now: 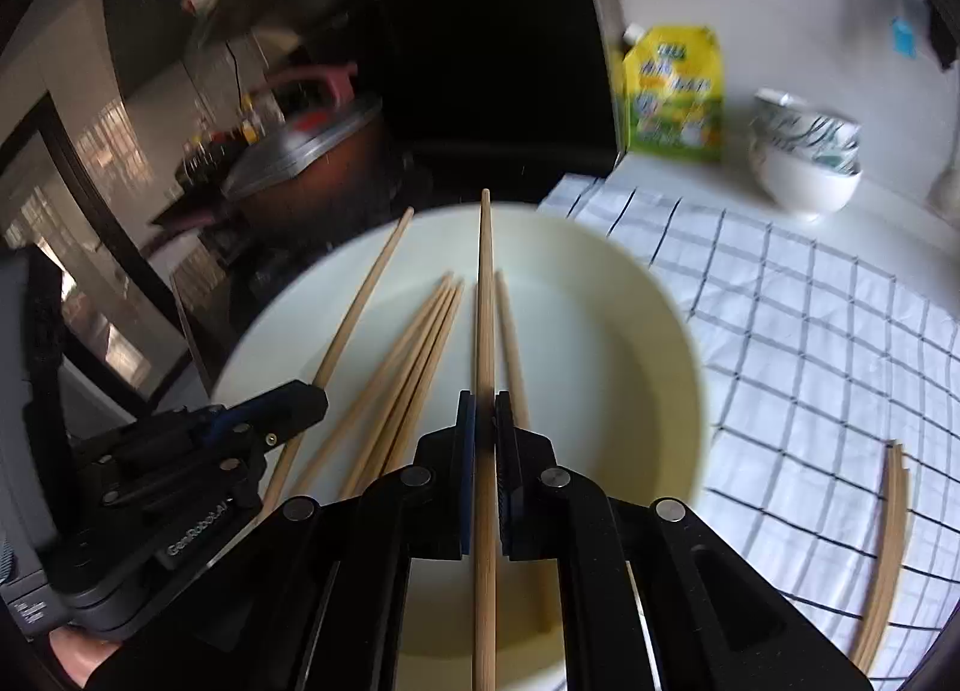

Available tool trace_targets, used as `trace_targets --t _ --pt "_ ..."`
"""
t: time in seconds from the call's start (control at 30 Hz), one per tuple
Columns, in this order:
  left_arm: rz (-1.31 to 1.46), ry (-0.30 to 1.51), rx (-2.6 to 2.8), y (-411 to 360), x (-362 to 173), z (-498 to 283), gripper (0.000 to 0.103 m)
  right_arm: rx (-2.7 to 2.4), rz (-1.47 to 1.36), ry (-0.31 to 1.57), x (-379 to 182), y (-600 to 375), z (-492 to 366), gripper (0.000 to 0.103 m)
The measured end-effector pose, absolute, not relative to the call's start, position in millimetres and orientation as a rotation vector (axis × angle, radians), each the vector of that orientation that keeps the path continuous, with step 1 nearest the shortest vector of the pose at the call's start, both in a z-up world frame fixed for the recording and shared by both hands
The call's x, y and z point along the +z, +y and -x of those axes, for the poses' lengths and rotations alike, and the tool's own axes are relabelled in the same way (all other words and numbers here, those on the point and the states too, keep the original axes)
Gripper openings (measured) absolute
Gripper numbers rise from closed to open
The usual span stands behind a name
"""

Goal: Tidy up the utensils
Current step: 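Carry both chopsticks into the cream basin and open both grippers, then move both open grippers back from the basin to the chopstick bundle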

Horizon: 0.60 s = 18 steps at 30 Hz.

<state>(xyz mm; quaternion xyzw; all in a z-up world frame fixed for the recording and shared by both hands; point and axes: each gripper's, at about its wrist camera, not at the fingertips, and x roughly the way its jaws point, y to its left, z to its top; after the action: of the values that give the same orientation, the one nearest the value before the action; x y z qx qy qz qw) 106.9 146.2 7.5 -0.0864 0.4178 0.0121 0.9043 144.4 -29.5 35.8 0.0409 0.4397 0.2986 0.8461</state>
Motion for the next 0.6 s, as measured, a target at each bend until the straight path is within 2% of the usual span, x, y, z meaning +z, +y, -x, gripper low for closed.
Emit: trace_targets --t 0.33,0.4,0.53,0.57,0.6 --pt "0.208 0.91 0.045 155 -10 -116 0.009 0.611 -0.066 1.002 9 -17 -154 0.007" --pt "0.218 0.908 0.056 158 -11 -114 0.02 0.601 -0.062 0.992 11 -19 -154 0.011" --pt "0.23 0.889 0.068 161 -7 -109 0.046 0.59 -0.076 0.975 15 -28 -150 0.012" --pt "0.23 0.882 0.069 161 -5 -107 0.05 0.589 -0.08 0.972 16 -29 -150 0.012" --pt "0.228 0.879 0.07 160 -4 -105 0.05 0.589 -0.085 0.97 17 -31 -148 0.012"
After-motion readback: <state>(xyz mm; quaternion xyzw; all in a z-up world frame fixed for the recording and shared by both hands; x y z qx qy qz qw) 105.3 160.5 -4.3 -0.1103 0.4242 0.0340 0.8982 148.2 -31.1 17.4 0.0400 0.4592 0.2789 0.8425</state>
